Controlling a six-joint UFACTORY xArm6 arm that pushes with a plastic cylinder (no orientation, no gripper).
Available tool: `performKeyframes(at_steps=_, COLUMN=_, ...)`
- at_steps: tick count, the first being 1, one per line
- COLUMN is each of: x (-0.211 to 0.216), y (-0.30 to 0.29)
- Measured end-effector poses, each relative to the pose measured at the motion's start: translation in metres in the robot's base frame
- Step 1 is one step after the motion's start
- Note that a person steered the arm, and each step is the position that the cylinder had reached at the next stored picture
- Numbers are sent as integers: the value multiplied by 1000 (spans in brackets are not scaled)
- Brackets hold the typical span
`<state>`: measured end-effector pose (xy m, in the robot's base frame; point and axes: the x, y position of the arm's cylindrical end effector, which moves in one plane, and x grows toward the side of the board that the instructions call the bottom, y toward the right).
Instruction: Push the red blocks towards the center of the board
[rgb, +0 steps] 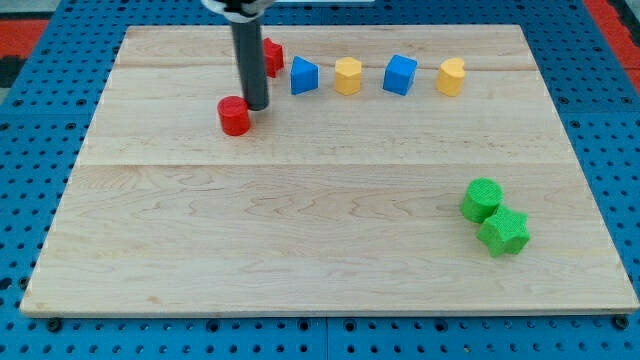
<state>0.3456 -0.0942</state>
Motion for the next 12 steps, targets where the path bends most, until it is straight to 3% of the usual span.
performKeyframes(at_steps=1, x=-18, y=-12)
performKeyframes(at_steps=3, x=-99, y=-52)
performKeyframes(at_steps=4, x=-138, y=-34)
performKeyframes(at_steps=5, x=-148, y=-4)
performKeyframes(at_steps=6, x=-147, y=12)
performKeyframes(at_steps=8, x=-122, y=-19)
performKeyframes(at_steps=9, x=-139, y=12)
performKeyframes(at_steps=10, x=-132, y=80)
performKeyframes(at_steps=12, x=-82, y=16)
